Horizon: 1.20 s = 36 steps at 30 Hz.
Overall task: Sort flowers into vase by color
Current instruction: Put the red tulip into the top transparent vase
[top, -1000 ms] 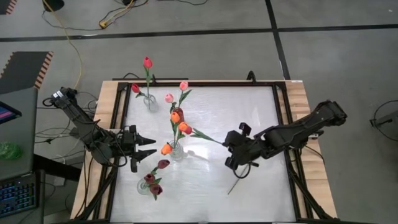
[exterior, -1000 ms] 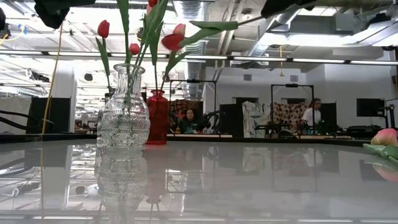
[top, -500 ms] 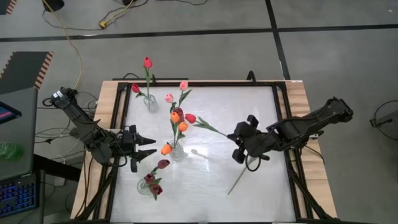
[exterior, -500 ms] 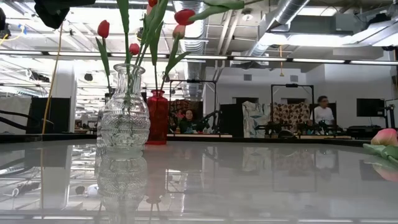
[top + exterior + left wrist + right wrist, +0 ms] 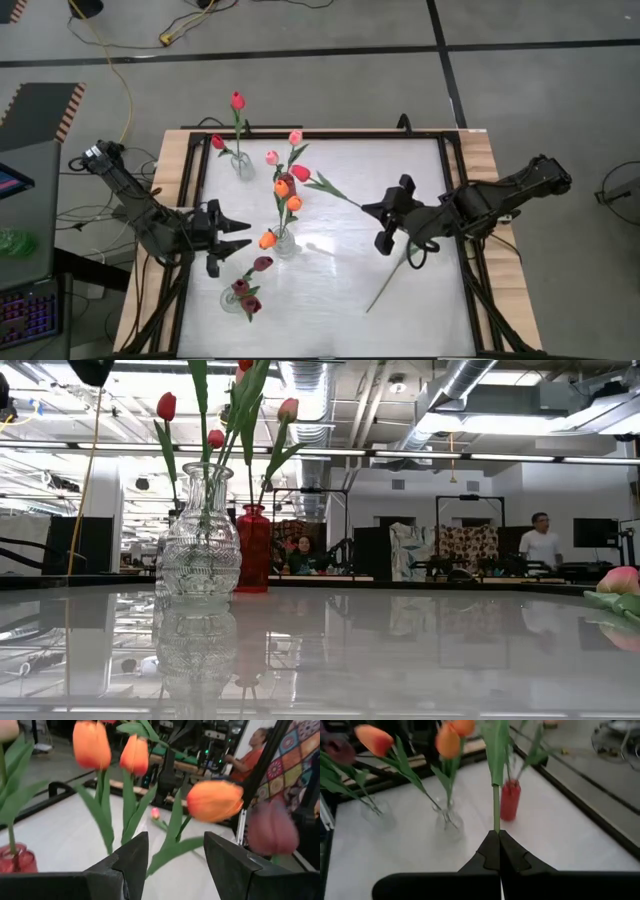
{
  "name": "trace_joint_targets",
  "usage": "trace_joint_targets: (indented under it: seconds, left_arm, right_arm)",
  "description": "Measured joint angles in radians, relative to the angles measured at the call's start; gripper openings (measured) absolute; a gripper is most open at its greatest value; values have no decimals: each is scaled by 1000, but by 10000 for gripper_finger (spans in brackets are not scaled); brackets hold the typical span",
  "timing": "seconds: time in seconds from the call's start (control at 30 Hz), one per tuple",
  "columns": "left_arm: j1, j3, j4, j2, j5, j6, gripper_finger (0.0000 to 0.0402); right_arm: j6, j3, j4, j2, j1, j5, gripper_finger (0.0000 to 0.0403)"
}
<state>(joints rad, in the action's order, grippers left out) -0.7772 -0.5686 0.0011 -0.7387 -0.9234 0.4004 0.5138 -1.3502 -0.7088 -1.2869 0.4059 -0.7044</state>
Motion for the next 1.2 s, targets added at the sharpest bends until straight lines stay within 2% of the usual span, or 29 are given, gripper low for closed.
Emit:
trace_joint_targets:
  seconds: [0.37,0.6,0.9,1.03,1.2]
  left_arm:
    - [0,0,249,0,0,-228,178]
    - [42,0,424,0,23,-388,178]
    - [247,0,563,-13,299,-462,178]
    - [348,0,619,-57,415,-445,178]
    - [441,-15,685,-135,526,-442,178]
  right_arm:
    - [-281,0,298,0,-10,0,17]
    - [-365,0,403,0,-10,3,17]
    - [-368,0,415,-1,-22,6,20]
    - [-381,0,444,-4,-30,11,21]
    - [-436,0,532,-25,-54,72,19]
